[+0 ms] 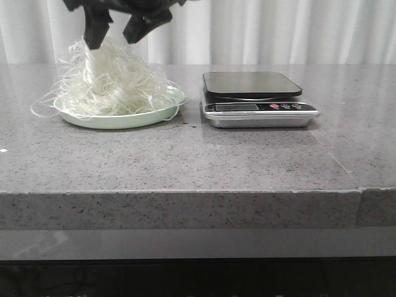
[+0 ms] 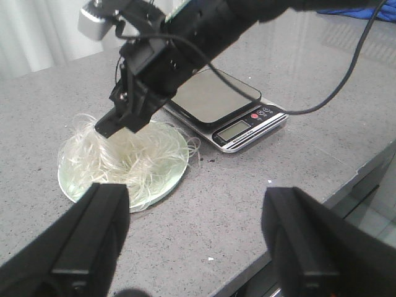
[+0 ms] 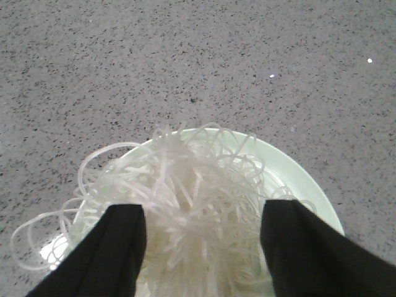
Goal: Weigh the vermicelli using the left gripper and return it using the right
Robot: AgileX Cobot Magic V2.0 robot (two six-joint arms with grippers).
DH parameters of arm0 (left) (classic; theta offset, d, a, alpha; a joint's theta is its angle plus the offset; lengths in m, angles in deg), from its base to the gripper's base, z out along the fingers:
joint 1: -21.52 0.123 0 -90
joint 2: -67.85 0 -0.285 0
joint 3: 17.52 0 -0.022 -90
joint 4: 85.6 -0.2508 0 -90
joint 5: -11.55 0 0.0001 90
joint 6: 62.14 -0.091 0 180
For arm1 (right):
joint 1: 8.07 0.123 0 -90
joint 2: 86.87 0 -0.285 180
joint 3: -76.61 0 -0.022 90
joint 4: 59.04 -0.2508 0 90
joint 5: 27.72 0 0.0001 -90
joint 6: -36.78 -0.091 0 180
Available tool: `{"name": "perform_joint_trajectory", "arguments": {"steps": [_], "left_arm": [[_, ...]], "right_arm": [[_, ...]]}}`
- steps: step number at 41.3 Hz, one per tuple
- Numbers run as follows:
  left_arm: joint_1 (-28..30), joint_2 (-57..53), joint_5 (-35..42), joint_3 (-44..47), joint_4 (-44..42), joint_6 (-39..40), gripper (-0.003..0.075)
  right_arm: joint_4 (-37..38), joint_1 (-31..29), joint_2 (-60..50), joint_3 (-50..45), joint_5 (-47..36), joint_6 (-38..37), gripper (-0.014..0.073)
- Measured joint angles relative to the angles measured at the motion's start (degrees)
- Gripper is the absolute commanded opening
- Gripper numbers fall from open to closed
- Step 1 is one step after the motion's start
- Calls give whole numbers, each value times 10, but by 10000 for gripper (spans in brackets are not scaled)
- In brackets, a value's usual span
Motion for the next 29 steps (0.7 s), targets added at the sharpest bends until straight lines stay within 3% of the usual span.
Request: {"name": "perform_joint_trajectory", "arguments": {"steps": [10,14,29], "left_arm": [[0,0,-1,0,0,0,512],[0,0,-1,0,0,0,512],[0,0,-1,0,-1,0,512]], "right_arm": [[2,-12,-83,18,107,-21,484],[17,-20,-138,-3,112,-28,463],[66,-42,-348,-245,81,-44,461]]}}
